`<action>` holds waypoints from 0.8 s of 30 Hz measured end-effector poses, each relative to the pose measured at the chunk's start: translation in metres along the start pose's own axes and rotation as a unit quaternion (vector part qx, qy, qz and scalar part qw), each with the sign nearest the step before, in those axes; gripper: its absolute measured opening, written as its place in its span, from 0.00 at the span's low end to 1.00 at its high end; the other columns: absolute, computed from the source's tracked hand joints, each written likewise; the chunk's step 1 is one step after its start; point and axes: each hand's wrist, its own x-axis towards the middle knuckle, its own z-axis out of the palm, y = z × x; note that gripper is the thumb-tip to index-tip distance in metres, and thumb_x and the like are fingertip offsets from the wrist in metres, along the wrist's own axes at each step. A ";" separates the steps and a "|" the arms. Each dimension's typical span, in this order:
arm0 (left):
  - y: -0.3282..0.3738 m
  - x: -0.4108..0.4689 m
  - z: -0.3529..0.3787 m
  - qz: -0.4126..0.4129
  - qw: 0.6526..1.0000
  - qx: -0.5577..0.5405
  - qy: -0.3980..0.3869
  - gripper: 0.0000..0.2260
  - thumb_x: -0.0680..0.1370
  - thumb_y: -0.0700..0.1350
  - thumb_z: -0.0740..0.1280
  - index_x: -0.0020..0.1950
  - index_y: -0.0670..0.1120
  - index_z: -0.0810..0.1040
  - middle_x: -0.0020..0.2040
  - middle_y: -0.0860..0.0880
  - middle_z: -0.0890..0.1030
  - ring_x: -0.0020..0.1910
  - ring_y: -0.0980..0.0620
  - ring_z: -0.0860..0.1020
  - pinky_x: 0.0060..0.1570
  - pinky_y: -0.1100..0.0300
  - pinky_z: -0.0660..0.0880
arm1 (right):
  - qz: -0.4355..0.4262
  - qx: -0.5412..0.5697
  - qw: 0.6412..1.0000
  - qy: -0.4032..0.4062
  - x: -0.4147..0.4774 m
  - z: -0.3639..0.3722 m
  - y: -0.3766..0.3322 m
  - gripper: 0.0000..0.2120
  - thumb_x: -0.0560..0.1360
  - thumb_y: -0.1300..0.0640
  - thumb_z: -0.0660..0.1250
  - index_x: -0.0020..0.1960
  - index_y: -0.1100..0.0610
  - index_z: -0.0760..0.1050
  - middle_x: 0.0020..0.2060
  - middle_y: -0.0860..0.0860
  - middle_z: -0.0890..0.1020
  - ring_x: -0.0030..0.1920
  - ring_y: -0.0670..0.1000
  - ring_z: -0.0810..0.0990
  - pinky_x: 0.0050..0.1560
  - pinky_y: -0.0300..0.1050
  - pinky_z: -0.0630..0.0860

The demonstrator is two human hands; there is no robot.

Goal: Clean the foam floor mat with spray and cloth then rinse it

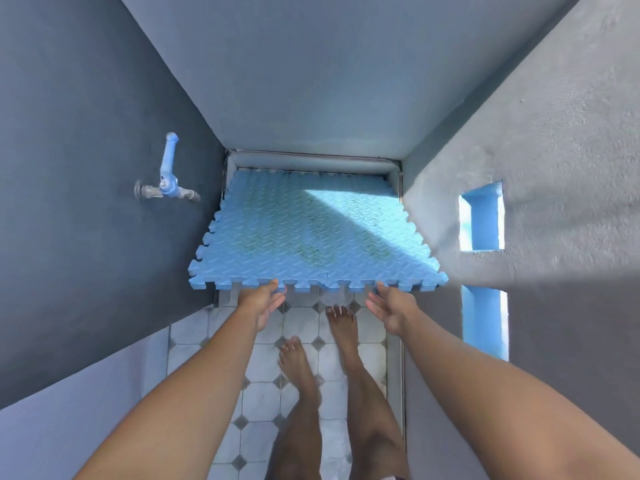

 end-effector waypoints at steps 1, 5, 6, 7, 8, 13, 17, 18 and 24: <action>0.002 -0.006 0.000 -0.001 1.000 0.015 -0.008 0.20 0.84 0.38 0.65 0.74 0.32 0.70 0.75 0.37 0.72 0.64 0.44 0.78 0.64 0.53 0.74 | 0.004 -0.013 1.000 0.000 -0.004 -0.002 -0.001 0.16 0.81 0.63 0.66 0.68 0.65 0.72 0.61 0.56 0.79 0.54 0.52 0.81 0.39 0.47 0.83; 0.017 -0.038 -0.002 0.010 0.997 0.072 -0.020 0.24 0.83 0.42 0.68 0.77 0.35 0.67 0.77 0.38 0.70 0.72 0.41 0.75 0.67 0.51 0.75 | -0.012 -0.028 0.999 0.010 -0.026 -0.002 -0.013 0.14 0.82 0.65 0.61 0.67 0.64 0.72 0.64 0.56 0.76 0.60 0.54 0.77 0.42 0.50 0.81; 0.022 -0.047 -0.003 0.014 0.995 0.094 -0.019 0.25 0.83 0.44 0.68 0.77 0.36 0.67 0.76 0.38 0.70 0.71 0.41 0.75 0.63 0.52 0.76 | -0.019 -0.036 0.999 0.011 -0.035 0.000 -0.016 0.14 0.82 0.65 0.60 0.68 0.63 0.72 0.64 0.56 0.76 0.60 0.53 0.77 0.43 0.51 0.80; 0.028 -0.057 -0.003 0.020 0.993 0.115 -0.016 0.25 0.82 0.45 0.69 0.77 0.37 0.68 0.75 0.39 0.71 0.69 0.41 0.76 0.58 0.52 0.78 | -0.029 -0.043 0.999 0.011 -0.044 0.002 -0.018 0.14 0.82 0.66 0.59 0.66 0.63 0.72 0.63 0.56 0.75 0.59 0.53 0.76 0.45 0.51 0.80; 0.035 -0.066 -0.003 0.030 0.991 0.132 -0.009 0.26 0.82 0.46 0.70 0.76 0.38 0.69 0.75 0.39 0.72 0.66 0.42 0.77 0.54 0.53 0.78 | -0.041 -0.054 0.998 0.009 -0.052 0.003 -0.021 0.12 0.81 0.66 0.59 0.65 0.63 0.72 0.62 0.57 0.75 0.58 0.52 0.76 0.48 0.52 0.79; 0.084 -0.126 0.013 0.152 0.974 0.168 0.010 0.31 0.81 0.48 0.71 0.79 0.41 0.61 0.71 0.41 0.75 0.60 0.44 0.80 0.56 0.47 0.79 | -0.128 -0.107 0.985 -0.031 -0.107 0.013 -0.045 0.20 0.79 0.66 0.63 0.69 0.56 0.68 0.53 0.57 0.76 0.53 0.52 0.76 0.53 0.54 0.81; 0.142 -0.196 0.050 0.308 0.930 0.201 0.021 0.25 0.80 0.48 0.72 0.74 0.44 0.68 0.66 0.45 0.80 0.55 0.48 0.80 0.54 0.48 0.79 | -0.268 -0.134 0.952 -0.059 -0.163 0.028 -0.092 0.13 0.77 0.64 0.64 0.60 0.56 0.75 0.49 0.54 0.79 0.48 0.52 0.77 0.43 0.48 0.81; 0.158 -0.213 0.061 0.351 0.913 0.205 0.020 0.24 0.80 0.48 0.72 0.72 0.44 0.70 0.66 0.46 0.80 0.54 0.49 0.80 0.51 0.52 0.78 | -0.310 -0.142 0.938 -0.067 -0.176 0.033 -0.108 0.12 0.76 0.63 0.65 0.59 0.55 0.75 0.50 0.55 0.80 0.48 0.52 0.78 0.43 0.48 0.81; 0.263 -0.303 0.133 0.556 0.804 0.210 0.026 0.21 0.77 0.51 0.75 0.66 0.50 0.72 0.59 0.53 0.80 0.58 0.53 0.79 0.64 0.51 0.75 | -0.573 -0.209 0.792 -0.030 -0.237 0.081 -0.236 0.07 0.74 0.57 0.71 0.51 0.50 0.78 0.46 0.47 0.80 0.43 0.46 0.78 0.53 0.49 0.78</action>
